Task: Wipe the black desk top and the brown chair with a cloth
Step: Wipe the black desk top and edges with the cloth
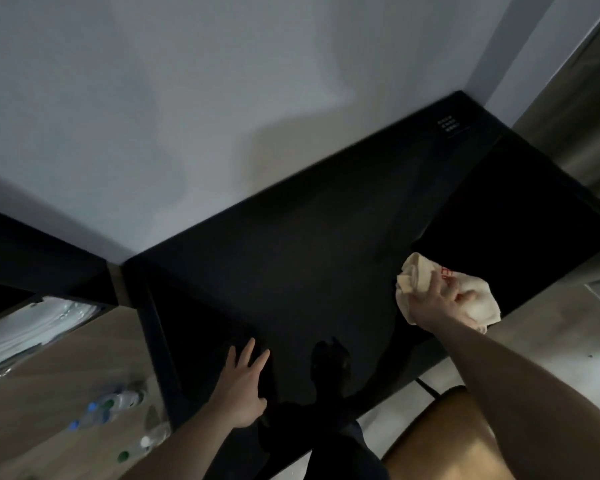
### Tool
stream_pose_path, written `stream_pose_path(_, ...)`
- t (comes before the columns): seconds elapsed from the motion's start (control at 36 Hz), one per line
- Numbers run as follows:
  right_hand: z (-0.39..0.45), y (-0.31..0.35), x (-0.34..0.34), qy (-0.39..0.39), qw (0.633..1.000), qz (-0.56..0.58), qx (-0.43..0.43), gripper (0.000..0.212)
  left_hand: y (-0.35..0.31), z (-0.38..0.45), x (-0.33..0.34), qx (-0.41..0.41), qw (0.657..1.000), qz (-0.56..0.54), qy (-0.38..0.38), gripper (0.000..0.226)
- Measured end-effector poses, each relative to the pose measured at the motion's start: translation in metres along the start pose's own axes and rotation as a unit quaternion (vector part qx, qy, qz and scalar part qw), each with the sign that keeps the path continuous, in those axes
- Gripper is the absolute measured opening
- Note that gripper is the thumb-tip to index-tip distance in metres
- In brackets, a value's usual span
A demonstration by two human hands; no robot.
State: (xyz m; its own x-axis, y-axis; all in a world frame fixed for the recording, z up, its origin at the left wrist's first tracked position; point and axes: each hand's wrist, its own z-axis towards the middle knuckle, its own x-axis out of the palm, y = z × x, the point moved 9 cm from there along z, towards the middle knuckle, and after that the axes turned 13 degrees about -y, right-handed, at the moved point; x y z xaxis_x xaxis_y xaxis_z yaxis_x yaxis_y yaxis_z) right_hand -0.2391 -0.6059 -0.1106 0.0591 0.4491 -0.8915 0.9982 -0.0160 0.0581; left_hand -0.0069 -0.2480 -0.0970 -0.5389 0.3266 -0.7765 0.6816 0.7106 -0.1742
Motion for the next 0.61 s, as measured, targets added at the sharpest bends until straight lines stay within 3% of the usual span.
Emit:
stream_pose_path(0.11, -0.066, 0.021, 0.029, -0.001, 1.0, 0.008, -0.009, 0.086, 0.049, -0.023, 0.006, 0.008, 1.0, -0.001, 0.001, 0.087)
stream_pose_path(0.25, -0.169, 0.06, 0.084, 0.003, 0.999, 0.036, -0.028, 0.096, 0.113, -0.058, 0.002, 0.008, 1.0, -0.018, -0.012, 0.083)
stream_pose_path(0.36, -0.259, 0.108, 0.128, 0.03, 0.998, 0.04, -0.05, 0.095, 0.149, -0.09, -0.027, 0.076, 0.993, 0.031, -0.09, 0.097)
stream_pose_path(0.42, -0.304, 0.133, 0.149, 0.053, 0.995, 0.048, -0.074, 0.096, 0.168, -0.099, -0.032, 0.08, 0.988, 0.064, -0.118, 0.094)
stream_pose_path(0.47, -0.338, 0.15, 0.169, 0.078, 0.991, 0.052, -0.1, 0.098, 0.187, -0.104, -0.016, 0.059, 0.996, 0.041, -0.054, 0.086)
stream_pose_path(0.56, -0.365, 0.159, 0.174, 0.114, 0.983, 0.061, -0.131, 0.099, 0.19, -0.11, -0.017, 0.064, 0.995, 0.041, -0.06, 0.083)
stream_pose_path(0.61, -0.367, 0.155, 0.161, 0.126, 0.977, 0.105, -0.138, 0.089, 0.181, -0.11, -0.02, 0.07, 0.995, 0.036, -0.057, 0.082)
